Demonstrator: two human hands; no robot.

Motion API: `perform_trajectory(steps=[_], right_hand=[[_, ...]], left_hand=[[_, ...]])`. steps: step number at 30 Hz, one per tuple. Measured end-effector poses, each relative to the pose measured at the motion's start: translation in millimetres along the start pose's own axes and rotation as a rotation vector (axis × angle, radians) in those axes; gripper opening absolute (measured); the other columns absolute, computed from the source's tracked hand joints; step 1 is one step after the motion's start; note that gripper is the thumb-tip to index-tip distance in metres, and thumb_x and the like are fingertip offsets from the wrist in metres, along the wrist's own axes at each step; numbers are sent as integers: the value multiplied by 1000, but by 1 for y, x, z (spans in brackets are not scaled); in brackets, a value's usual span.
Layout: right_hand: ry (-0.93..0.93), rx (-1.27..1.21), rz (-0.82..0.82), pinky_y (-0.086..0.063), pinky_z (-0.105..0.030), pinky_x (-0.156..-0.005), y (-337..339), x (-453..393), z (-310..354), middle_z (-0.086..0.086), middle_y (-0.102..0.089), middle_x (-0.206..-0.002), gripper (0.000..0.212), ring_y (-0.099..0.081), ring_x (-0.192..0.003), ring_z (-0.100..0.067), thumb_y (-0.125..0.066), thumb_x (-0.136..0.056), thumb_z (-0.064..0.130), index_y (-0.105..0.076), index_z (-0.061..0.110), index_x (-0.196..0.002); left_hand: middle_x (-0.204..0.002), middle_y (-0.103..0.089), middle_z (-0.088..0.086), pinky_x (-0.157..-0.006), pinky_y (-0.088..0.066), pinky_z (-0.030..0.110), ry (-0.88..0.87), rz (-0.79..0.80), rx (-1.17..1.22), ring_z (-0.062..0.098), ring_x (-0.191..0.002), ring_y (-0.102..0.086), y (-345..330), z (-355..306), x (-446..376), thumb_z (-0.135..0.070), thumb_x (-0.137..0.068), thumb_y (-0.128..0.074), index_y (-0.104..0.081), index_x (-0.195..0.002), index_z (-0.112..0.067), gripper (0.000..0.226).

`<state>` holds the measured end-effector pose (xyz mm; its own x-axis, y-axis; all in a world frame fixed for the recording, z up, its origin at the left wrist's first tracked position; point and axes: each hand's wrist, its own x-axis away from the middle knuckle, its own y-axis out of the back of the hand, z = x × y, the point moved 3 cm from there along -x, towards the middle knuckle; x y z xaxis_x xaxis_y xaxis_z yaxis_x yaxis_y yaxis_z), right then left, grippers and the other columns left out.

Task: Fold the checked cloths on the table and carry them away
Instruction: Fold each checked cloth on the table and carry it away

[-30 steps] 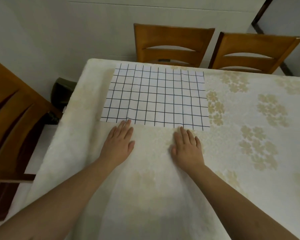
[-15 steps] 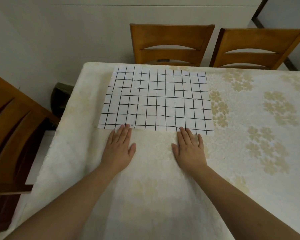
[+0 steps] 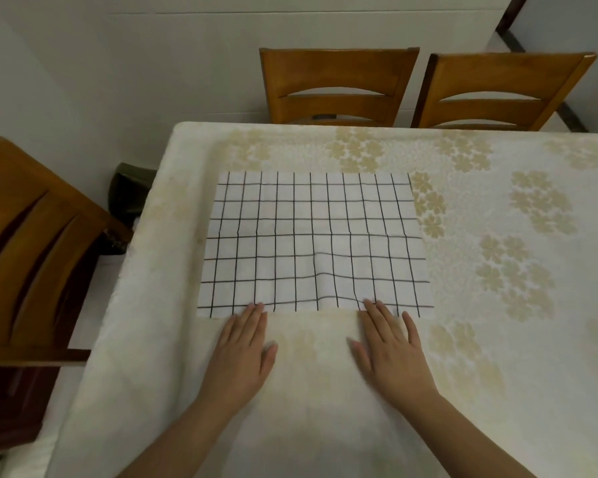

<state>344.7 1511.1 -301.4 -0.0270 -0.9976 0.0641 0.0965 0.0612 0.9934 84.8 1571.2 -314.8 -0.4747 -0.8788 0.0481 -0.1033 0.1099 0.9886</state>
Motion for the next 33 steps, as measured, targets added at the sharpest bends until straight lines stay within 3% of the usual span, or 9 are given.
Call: perform_trajectory(steps=[11,19,24,28,33], right_hand=[[43,-23,26,-25,-47,-113,2,138,30,-2,-47,-147,59,-38,-138,-17,-33,-97,51,-60,11,-131],[72,-61,78,-14,-42,-115,2,214,51,-3,-54,-140,69,-37,-135,-16,-17,-100,54,-64,11,-125],[138,-44,90,-24,-45,-109,1,243,59,-6,-58,-136,71,-51,-130,-23,-13,-101,52,-65,10,-124],[166,-70,55,-29,-40,-106,7,246,61,-7,-61,-131,63,-55,-125,-25,-17,-101,51,-68,18,-116],[93,-142,-96,-38,-36,-97,22,214,49,-5,-66,-116,36,-62,-109,-25,-39,-95,38,-70,19,-99]], left_hand=[[-145,-49,8,-112,-26,40,-107,92,-35,21,-137,-41,5,-14,128,-41,-95,-37,-57,-133,-4,56],[-140,-54,7,-111,-23,37,-122,202,8,19,-134,-44,11,-22,199,-41,-93,-38,-60,-130,-6,55],[-141,-54,3,-113,-14,34,-124,259,9,17,-135,-42,10,-27,229,-44,-98,-30,-60,-131,-11,55],[-143,-51,0,-113,-19,34,-211,215,77,16,-139,-32,7,-27,239,-41,-94,-41,-62,-122,-25,39],[-138,-54,-4,-106,-29,33,-210,71,174,16,-133,-42,14,-27,219,-39,-94,-42,-60,-121,-30,34]])
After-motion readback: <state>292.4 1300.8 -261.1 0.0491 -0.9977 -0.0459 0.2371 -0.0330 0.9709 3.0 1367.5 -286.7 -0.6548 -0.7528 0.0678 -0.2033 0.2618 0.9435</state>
